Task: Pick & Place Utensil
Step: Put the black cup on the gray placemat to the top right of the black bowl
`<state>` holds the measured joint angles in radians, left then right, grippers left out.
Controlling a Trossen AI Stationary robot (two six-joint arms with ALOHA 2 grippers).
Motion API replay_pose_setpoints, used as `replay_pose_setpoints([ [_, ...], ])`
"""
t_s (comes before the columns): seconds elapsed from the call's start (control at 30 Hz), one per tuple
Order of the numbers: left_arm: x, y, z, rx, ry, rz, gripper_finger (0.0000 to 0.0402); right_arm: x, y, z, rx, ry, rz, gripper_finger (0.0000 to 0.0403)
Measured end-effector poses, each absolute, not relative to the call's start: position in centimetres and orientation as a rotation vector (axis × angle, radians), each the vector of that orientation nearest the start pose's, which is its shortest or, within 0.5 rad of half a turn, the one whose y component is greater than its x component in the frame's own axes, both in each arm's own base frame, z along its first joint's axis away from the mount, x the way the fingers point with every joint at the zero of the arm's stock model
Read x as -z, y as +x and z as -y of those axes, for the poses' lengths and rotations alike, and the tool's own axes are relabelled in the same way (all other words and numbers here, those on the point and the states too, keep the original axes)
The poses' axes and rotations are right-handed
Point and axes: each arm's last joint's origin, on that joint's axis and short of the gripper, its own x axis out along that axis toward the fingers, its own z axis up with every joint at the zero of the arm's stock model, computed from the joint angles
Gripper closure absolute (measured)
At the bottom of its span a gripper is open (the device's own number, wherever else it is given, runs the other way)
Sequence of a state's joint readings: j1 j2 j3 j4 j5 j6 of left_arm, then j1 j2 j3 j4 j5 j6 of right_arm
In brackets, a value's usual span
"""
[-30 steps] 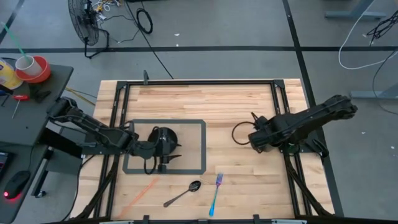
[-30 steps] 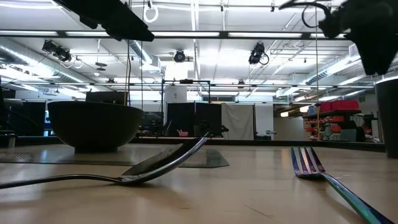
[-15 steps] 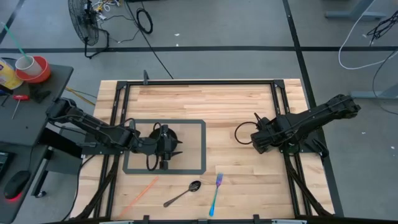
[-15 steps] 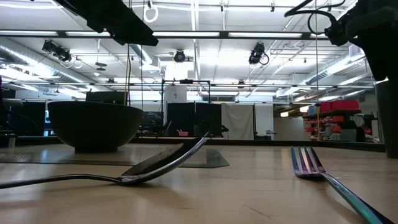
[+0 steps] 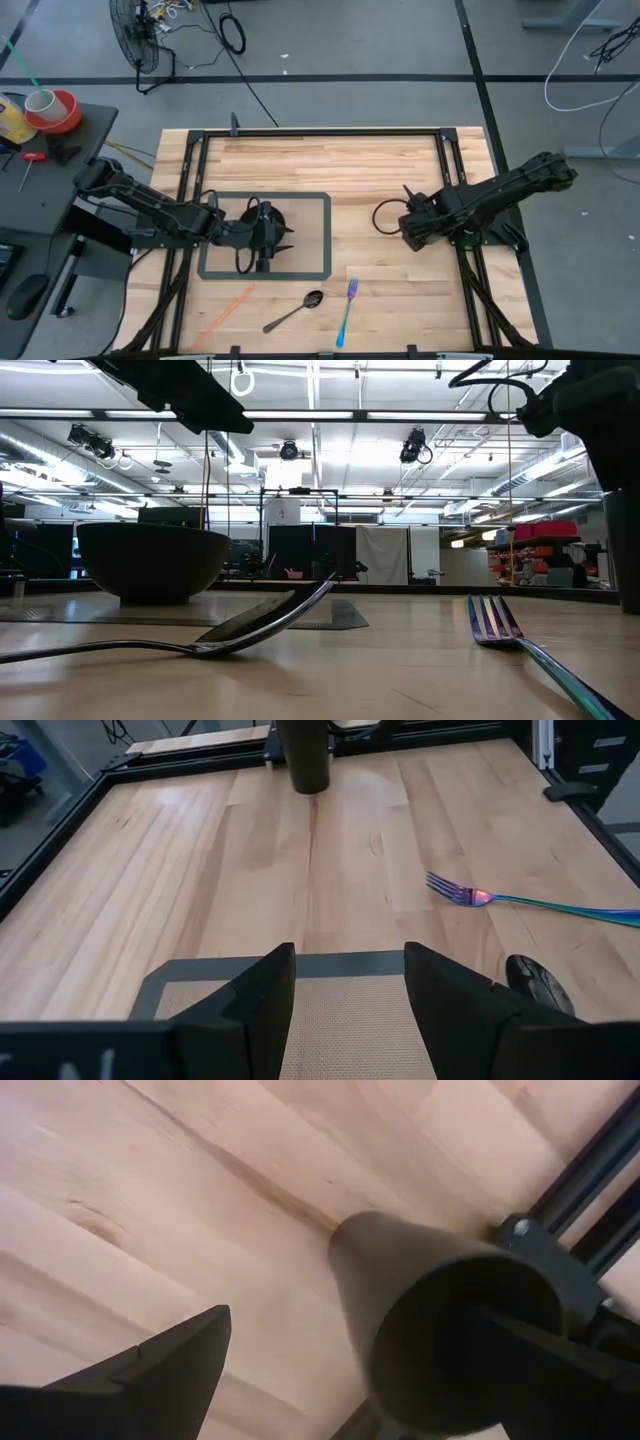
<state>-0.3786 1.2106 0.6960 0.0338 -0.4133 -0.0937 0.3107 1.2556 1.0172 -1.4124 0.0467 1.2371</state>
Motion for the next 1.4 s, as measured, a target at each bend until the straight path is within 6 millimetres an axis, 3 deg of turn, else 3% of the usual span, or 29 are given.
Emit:
replay_pose_setpoints([
  [0.23, -23.9, 24.0, 8.3, -0.055, 0.093, -0.441, 0.0209, -27.6, 17.2, -7.8, 0.804, 0.853, -1.465, 0.0007],
  [0.37, -23.9, 24.0, 8.3, -0.055, 0.094, -0.442, 0.0209, -27.6, 16.1, -9.8, 0.859, 0.908, -1.473, 0.0007],
  [0.63, -23.8, 23.9, 8.3, -0.055, 0.098, -0.449, 0.0209, -24.8, 13.2, -12.8, 1.075, 0.933, -1.351, 0.0007],
  [0.8, -23.8, 23.9, 8.3, -0.055, 0.098, -0.449, 0.0209, -22.3, 12.5, -12.5, 1.176, 0.908, -1.196, 0.0007],
  [0.97, -23.8, 23.9, 8.3, -0.055, 0.097, -0.448, 0.0209, -20.7, 12.0, -11.6, 1.238, 0.864, -1.152, 0.0007],
  [1.4, -23.8, 24.0, 8.3, -0.056, 0.087, -0.443, 0.0209, -20.9, 12.5, -9.8, 1.318, 0.758, -0.994, 0.0007],
])
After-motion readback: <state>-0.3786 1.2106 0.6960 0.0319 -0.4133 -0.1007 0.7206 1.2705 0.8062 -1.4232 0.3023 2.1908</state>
